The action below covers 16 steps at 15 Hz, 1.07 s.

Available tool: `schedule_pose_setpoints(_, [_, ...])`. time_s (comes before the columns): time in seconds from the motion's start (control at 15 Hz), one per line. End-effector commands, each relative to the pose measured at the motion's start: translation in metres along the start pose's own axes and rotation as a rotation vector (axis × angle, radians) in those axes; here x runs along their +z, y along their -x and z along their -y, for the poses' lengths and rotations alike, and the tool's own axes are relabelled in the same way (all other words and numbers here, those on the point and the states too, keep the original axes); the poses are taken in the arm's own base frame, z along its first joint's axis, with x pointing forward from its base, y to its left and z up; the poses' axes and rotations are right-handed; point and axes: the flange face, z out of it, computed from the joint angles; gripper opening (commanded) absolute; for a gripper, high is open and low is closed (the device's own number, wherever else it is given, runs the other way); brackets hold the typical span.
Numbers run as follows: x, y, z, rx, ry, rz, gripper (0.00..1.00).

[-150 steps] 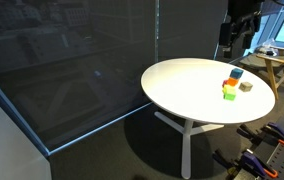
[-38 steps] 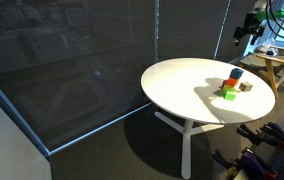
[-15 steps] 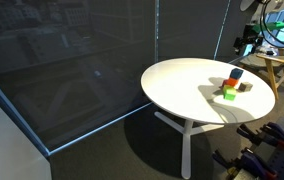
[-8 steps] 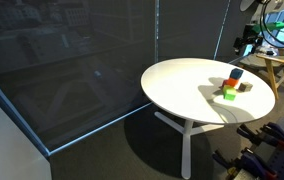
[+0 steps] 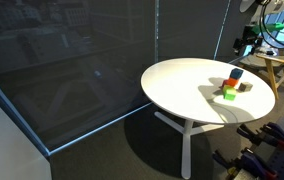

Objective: Pick up the blue block and put it on the table

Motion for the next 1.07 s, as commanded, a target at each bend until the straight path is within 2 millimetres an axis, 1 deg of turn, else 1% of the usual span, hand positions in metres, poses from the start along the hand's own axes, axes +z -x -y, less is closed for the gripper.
schedule_pose_setpoints(0.0, [0.002, -0.002, -0.006, -0.006, -0.004, -0.026, 1.00])
schedule_pose_setpoints(0.6, [0.022, -0.006, -0.024, 0.017, -0.001, -0.012, 1.00])
schedule_pose_setpoints(1.0, [0.038, -0.011, -0.024, 0.022, 0.011, 0.009, 1.00])
